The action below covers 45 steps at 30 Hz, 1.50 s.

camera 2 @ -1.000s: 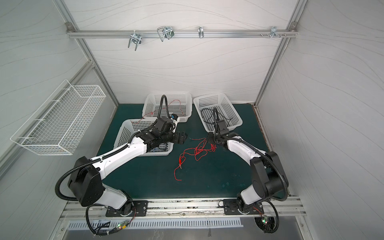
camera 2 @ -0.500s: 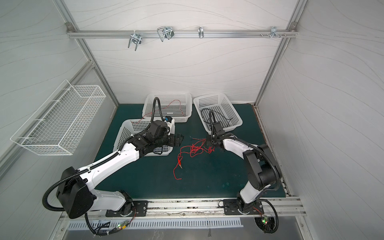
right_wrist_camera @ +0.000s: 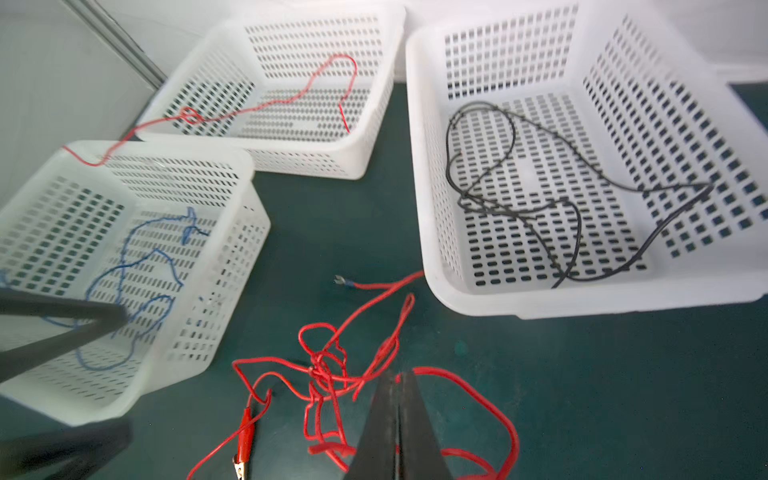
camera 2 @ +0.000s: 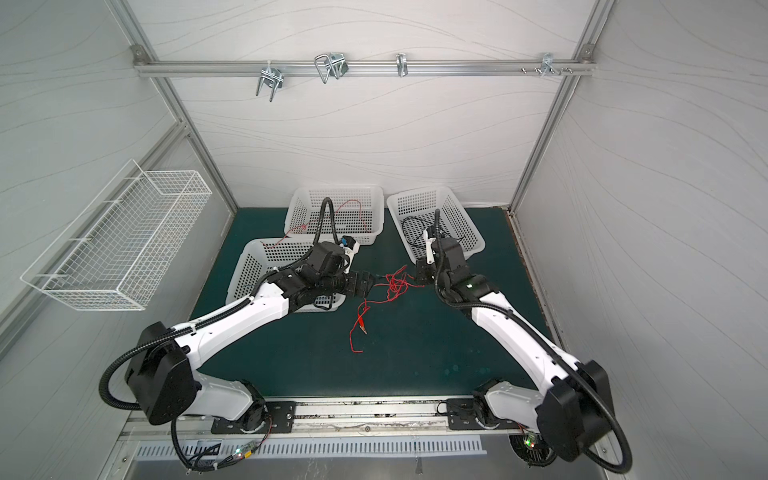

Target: Untangle the cables

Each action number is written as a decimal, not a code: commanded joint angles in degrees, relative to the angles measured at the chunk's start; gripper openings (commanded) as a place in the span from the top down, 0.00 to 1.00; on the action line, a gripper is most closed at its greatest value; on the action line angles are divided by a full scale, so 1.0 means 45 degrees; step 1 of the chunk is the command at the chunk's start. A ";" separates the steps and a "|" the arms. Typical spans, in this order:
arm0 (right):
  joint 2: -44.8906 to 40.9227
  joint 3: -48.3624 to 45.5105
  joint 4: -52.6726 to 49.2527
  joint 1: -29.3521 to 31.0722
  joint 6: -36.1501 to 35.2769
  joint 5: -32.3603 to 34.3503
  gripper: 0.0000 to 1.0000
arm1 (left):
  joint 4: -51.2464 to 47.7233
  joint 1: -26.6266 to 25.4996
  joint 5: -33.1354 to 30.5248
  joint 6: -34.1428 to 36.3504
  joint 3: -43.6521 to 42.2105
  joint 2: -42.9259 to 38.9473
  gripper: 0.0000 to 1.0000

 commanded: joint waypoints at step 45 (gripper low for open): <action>-0.2782 0.2173 -0.2214 -0.0350 0.0359 0.0490 1.00 | 0.2803 -0.1671 0.1997 0.2977 0.0108 0.1284 0.06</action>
